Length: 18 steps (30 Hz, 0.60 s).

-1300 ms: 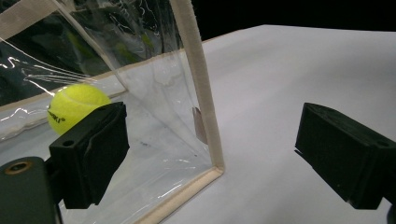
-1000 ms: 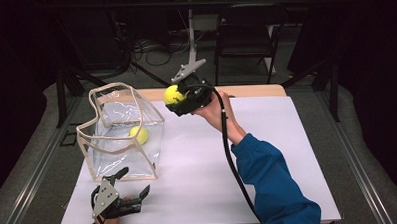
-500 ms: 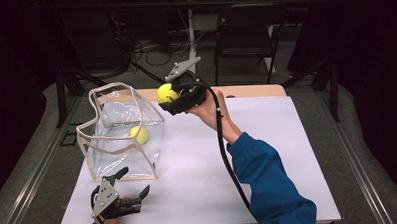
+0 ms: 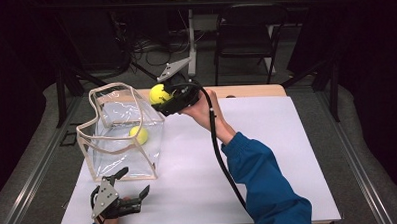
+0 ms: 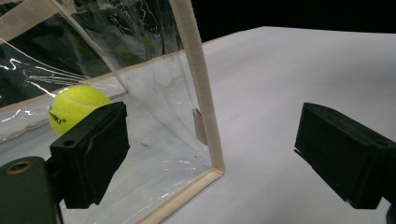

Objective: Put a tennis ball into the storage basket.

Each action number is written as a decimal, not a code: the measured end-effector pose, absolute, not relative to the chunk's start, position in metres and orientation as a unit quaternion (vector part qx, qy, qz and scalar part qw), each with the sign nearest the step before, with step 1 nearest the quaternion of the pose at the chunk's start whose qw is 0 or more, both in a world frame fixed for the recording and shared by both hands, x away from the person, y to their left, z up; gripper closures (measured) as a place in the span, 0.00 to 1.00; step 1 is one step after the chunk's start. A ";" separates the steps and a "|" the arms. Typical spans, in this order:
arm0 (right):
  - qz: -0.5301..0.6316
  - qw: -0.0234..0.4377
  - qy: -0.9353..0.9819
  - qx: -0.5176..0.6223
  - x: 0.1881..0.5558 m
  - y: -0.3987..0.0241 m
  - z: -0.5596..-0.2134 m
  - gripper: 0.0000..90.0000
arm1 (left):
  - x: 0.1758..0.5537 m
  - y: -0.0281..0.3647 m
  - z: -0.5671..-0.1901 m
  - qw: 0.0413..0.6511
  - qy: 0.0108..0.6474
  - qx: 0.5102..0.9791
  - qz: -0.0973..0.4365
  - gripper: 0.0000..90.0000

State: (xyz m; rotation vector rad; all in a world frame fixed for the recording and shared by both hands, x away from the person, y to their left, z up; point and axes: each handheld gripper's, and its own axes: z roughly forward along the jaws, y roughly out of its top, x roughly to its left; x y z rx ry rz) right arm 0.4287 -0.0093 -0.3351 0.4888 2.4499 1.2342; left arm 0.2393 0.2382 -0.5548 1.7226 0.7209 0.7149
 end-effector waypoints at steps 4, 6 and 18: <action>0.436 0.176 0.866 0.168 0.428 -0.004 -0.335 0.29 | 0.240 0.238 -0.555 0.541 0.304 0.724 0.301 0.11; 0.435 0.176 0.867 0.165 0.429 -0.002 -0.335 0.29 | 0.240 0.238 -0.555 0.541 0.303 0.724 0.301 0.11; 0.437 0.176 0.868 0.155 0.429 0.011 -0.334 0.29 | 0.240 0.239 -0.555 0.541 0.303 0.724 0.302 0.11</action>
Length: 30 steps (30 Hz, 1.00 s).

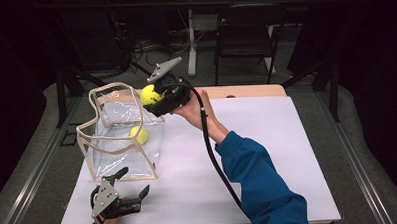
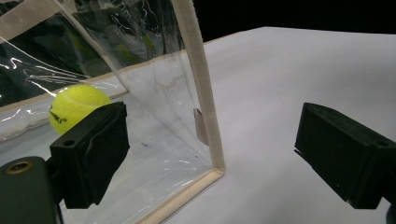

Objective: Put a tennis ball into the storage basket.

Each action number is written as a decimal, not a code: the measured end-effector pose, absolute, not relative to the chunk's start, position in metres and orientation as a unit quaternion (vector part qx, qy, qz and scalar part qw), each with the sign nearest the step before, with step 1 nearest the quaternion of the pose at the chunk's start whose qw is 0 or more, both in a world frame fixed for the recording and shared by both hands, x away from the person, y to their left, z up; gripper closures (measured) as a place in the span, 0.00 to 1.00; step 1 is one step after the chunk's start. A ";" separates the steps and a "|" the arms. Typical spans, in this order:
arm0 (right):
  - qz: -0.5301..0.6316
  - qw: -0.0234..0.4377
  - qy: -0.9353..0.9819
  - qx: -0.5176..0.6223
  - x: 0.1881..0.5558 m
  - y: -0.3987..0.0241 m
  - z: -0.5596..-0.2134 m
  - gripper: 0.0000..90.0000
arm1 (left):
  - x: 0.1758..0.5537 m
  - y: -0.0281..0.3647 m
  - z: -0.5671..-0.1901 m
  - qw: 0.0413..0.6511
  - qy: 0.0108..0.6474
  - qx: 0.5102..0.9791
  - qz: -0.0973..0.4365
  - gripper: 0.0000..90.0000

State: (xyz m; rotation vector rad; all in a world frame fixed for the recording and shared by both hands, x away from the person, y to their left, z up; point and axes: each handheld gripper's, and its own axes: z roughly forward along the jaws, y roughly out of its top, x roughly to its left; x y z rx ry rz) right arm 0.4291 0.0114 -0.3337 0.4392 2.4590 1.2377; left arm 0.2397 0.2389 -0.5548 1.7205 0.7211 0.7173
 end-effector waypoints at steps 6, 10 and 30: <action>0.440 0.175 0.867 0.152 0.429 0.020 -0.332 0.29 | 0.240 0.239 -0.555 0.542 0.304 0.723 0.300 0.11; 0.440 0.175 0.868 0.147 0.428 0.026 -0.332 0.29 | 0.240 0.239 -0.555 0.541 0.304 0.724 0.300 0.11; 0.443 0.176 0.869 0.132 0.429 0.043 -0.332 0.29 | 0.240 0.240 -0.555 0.543 0.305 0.722 0.300 0.11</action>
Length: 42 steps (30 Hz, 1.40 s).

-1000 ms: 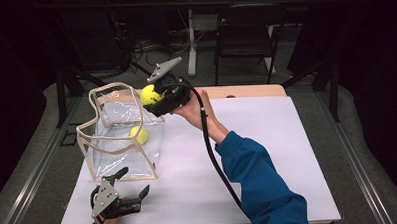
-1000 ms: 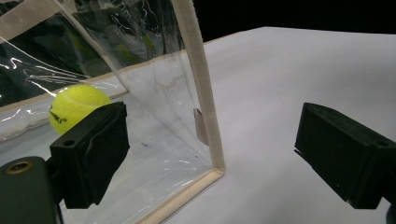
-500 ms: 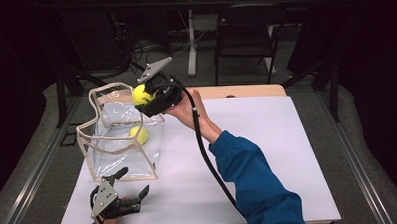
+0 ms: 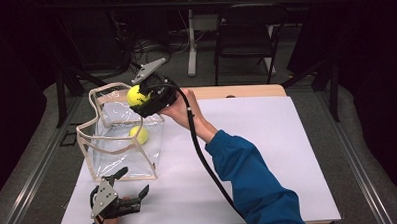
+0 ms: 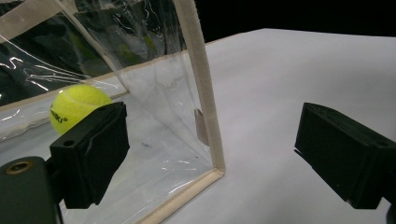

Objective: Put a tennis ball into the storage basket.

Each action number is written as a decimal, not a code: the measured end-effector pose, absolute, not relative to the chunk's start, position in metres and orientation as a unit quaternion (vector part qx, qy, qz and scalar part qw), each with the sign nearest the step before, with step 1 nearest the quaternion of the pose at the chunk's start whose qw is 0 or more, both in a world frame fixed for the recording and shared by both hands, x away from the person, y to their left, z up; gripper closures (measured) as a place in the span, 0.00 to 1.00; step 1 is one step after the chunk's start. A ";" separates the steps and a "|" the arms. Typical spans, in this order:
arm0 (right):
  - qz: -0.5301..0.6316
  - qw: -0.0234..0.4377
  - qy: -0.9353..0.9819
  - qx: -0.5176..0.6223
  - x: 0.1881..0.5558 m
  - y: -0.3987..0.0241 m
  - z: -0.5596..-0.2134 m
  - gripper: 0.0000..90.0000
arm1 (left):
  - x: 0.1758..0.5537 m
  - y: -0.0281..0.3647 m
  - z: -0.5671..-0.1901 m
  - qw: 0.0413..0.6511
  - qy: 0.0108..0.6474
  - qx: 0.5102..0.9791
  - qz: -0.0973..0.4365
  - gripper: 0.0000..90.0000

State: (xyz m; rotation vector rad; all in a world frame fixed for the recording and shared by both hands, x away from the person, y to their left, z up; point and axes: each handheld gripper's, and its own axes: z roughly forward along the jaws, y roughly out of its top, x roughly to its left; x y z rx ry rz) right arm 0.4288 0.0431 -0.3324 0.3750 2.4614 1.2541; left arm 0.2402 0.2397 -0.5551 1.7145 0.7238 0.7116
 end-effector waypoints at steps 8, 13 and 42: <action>0.445 0.176 0.869 0.125 0.428 0.052 -0.331 0.29 | 0.240 0.240 -0.555 0.545 0.305 0.721 0.299 0.11; 0.446 0.174 0.870 0.120 0.430 0.058 -0.333 0.29 | 0.240 0.240 -0.555 0.546 0.307 0.720 0.298 0.11; 0.436 0.166 0.876 0.120 0.439 0.083 -0.346 0.29 | 0.239 0.241 -0.555 0.546 0.306 0.720 0.298 0.11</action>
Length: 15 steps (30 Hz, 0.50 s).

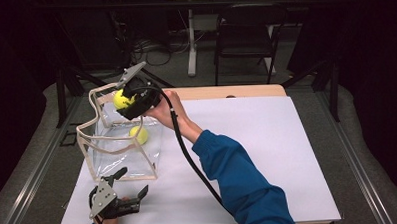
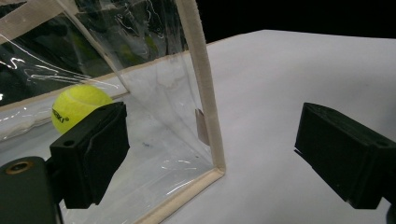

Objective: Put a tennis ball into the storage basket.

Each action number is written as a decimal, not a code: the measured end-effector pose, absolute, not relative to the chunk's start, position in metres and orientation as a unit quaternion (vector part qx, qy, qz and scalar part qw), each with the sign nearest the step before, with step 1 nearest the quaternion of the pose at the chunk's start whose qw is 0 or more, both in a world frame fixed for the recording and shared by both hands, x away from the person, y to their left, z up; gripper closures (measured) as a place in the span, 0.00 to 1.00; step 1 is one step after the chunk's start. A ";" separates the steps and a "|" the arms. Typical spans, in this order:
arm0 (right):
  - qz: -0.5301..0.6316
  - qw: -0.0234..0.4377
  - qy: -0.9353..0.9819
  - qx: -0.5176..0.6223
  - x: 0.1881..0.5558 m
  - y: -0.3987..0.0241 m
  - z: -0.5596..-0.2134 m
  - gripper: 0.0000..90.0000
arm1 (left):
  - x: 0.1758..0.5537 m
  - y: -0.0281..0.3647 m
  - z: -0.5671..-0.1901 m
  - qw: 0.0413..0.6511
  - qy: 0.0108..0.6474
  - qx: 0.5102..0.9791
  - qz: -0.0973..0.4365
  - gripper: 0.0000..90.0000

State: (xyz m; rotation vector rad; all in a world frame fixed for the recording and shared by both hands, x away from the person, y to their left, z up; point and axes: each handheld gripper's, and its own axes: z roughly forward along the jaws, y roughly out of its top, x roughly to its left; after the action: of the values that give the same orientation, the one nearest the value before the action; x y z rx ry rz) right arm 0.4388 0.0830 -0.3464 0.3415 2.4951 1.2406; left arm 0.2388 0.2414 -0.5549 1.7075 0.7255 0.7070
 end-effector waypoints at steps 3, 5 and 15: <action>0.431 0.165 0.879 0.119 0.440 0.085 -0.348 0.29 | 0.239 0.242 -0.555 0.547 0.308 0.719 0.298 0.11; 0.428 0.165 0.881 0.118 0.439 0.087 -0.349 0.29 | 0.239 0.241 -0.555 0.547 0.308 0.720 0.298 0.11; 0.421 0.165 0.885 0.112 0.436 0.096 -0.350 0.29 | 0.238 0.242 -0.554 0.547 0.304 0.721 0.299 0.11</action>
State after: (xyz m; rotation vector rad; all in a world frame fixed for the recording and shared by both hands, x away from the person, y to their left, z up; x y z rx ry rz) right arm 0.4365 0.0955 -0.3505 0.3182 2.5222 1.1987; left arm 0.2382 0.2423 -0.5545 1.7080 0.7196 0.7084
